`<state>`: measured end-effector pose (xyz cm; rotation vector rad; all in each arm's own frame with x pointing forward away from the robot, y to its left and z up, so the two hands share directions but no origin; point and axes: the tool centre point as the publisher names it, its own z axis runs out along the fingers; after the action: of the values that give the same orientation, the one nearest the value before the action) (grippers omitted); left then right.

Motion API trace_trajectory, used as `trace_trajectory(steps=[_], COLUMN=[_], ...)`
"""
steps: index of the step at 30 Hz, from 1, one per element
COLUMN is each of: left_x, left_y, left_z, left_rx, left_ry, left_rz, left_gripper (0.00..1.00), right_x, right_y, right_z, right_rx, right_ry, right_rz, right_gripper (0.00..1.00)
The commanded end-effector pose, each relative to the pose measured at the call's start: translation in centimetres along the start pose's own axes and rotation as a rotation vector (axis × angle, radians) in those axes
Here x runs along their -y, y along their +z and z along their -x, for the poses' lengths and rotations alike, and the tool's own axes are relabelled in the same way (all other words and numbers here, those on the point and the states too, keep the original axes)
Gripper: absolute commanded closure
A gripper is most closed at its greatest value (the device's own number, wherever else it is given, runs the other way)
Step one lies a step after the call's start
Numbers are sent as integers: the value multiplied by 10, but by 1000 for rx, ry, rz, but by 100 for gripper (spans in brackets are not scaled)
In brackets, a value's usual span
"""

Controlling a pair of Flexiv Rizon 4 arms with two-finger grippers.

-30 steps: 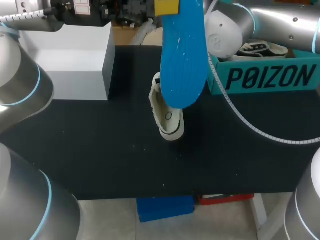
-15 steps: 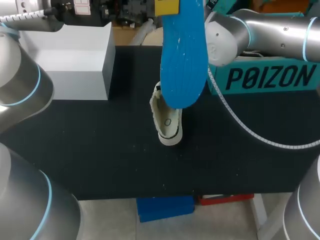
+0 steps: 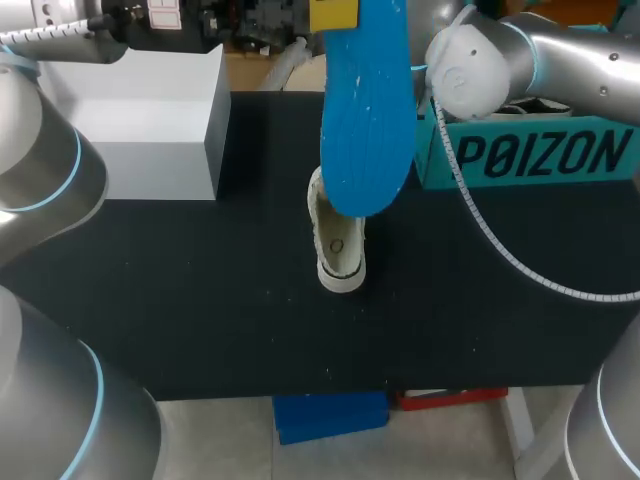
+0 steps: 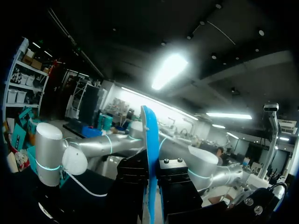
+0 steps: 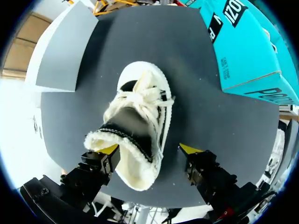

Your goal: Take the shoe out of the shoebox, open the shoe tongue, remove and reinsert the insole, then place the shoe into the shoebox

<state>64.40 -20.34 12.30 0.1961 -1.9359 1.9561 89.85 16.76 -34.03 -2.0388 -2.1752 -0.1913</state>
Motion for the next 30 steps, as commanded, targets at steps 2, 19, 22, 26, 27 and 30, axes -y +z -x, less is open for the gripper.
trace_trajectory(steps=[2,19,22,26,27,30], left_x=[1,1,1,1,1,1], left_y=[2,2,2,2,2,2], left_z=[0,0,0,0,0,0], left_rx=[3,3,3,3,3,3], left_ry=[-2,-2,-2,-2,-2,-2], left_rz=[2,2,2,2,2,2], left_gripper=[100,100,100,100,100,100], right_x=[22,24,33,43,45,46], right_y=[-39,-45,-52,-72,-77,-89], right_z=[15,12,20,22,20,18], right_rx=[-298,-344,-380,-522,-563,-664], right_ry=[-3,-25,6,32,31,26], right_rz=[118,129,149,191,204,230], right_gripper=[0,0,0,0,0,0])
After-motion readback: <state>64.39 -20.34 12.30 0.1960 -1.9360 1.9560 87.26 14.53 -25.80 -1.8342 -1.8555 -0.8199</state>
